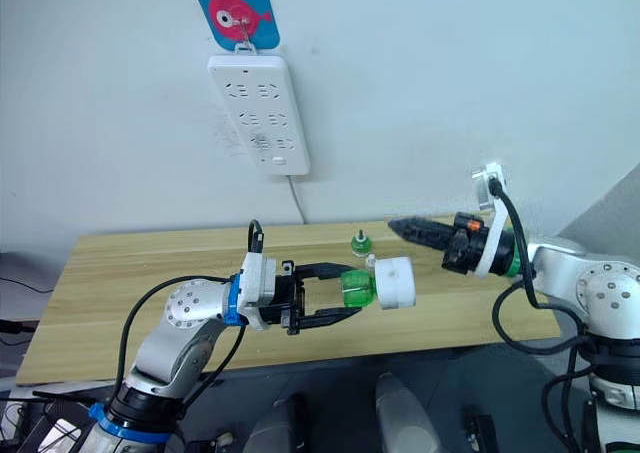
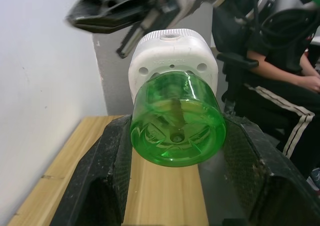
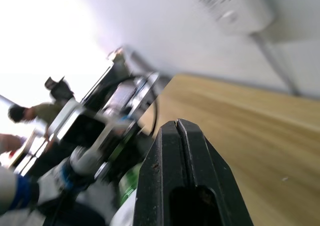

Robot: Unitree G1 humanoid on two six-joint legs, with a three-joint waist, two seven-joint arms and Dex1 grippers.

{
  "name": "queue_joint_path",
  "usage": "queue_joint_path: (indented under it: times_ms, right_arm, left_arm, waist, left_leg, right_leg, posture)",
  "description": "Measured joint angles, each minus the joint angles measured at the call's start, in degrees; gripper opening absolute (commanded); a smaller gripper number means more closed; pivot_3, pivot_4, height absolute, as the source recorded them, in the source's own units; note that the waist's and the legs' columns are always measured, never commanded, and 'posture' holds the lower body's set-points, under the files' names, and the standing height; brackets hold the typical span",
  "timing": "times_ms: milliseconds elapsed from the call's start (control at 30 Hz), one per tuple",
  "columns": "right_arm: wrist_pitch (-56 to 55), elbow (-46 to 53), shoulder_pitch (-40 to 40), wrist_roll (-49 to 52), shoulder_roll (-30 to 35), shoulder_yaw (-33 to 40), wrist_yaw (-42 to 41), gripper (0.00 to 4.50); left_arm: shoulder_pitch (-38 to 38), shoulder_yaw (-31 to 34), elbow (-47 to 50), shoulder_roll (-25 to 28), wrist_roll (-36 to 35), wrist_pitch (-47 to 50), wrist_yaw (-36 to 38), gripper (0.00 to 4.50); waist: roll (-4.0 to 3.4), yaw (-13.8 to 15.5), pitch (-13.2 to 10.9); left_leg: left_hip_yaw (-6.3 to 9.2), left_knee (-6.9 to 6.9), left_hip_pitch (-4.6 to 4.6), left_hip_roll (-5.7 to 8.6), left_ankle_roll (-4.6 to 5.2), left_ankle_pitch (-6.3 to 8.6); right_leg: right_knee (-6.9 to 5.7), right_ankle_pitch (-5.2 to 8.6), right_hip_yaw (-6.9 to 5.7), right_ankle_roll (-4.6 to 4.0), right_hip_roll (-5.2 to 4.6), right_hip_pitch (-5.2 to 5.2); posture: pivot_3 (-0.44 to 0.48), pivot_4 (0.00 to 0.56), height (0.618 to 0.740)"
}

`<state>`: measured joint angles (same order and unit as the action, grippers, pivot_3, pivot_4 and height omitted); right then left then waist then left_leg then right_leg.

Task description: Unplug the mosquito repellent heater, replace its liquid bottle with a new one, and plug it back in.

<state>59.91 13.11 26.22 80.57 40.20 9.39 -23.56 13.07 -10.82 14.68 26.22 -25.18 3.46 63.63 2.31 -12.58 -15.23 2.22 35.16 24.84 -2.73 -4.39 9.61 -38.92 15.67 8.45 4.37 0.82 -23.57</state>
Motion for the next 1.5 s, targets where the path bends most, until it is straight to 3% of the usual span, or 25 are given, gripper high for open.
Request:
queue_joint_path:
  times_ms: [267, 433, 633, 1133, 1500]
  right_arm:
    - [2.2, 3.7, -7.4, -8.6, 1.7, -6.2, -6.5, 0.00]
    - [5.4, 8.3, -9.0, -4.9, 3.6, -5.6, -9.8, 0.00]
    - [7.2, 11.0, -9.9, 1.5, 6.1, -3.0, -10.5, 0.00]
    - [7.3, 8.2, -6.4, 13.5, 5.7, -2.5, -3.1, 0.00]
    - [7.3, 4.6, -5.2, 17.6, 5.6, -4.0, 4.0, 0.00]
  left_arm:
    - [0.8, 0.2, 2.0, -0.2, -3.4, 4.2, -1.7, 2.32]
    - [2.5, 1.6, 1.7, -0.9, -3.4, 4.6, -3.6, 2.32]
    - [2.4, 1.6, -2.0, -0.6, 1.3, 0.3, -3.4, 2.32]
    - [1.1, 0.4, -4.2, -0.4, 5.1, -8.9, 0.8, 2.32]
    - [1.5, 0.0, -4.4, 0.3, 5.2, -10.4, 1.8, 2.32]
  waist:
    - [-0.01, 0.1, 0.0]
    - [-0.01, 0.0, 0.0]
    - [-0.01, 0.0, 0.0]
    - [-0.01, 0.0, 0.0]
    - [-0.01, 0.0, 0.0]
  left_leg:
    - [-0.01, 0.01, 0.00, 0.00, 0.00, 0.00]
    - [-0.01, 0.03, -0.03, 0.00, 0.00, 0.00]
    - [-0.01, 0.03, -0.02, 0.01, 0.00, 0.00]
    - [-0.02, 0.02, -0.01, 0.00, 0.00, 0.00]
    - [-0.02, 0.02, -0.01, 0.00, 0.00, 0.00]
  right_leg:
    - [-0.01, 0.00, 0.01, 0.00, 0.00, -0.01]
    - [-0.03, 0.00, 0.02, 0.00, 0.01, 0.03]
    - [-0.02, 0.00, 0.02, 0.00, 0.00, 0.02]
    - [-0.01, 0.00, 0.03, 0.00, 0.00, 0.02]
    - [-0.01, 0.00, 0.04, 0.00, 0.00, 0.01]
  posture:
    - [-0.237, 0.210, 0.733]
    - [-0.240, 0.207, 0.733]
    - [-0.242, 0.204, 0.733]
    - [-0.237, 0.200, 0.733]
    - [-0.238, 0.205, 0.733]
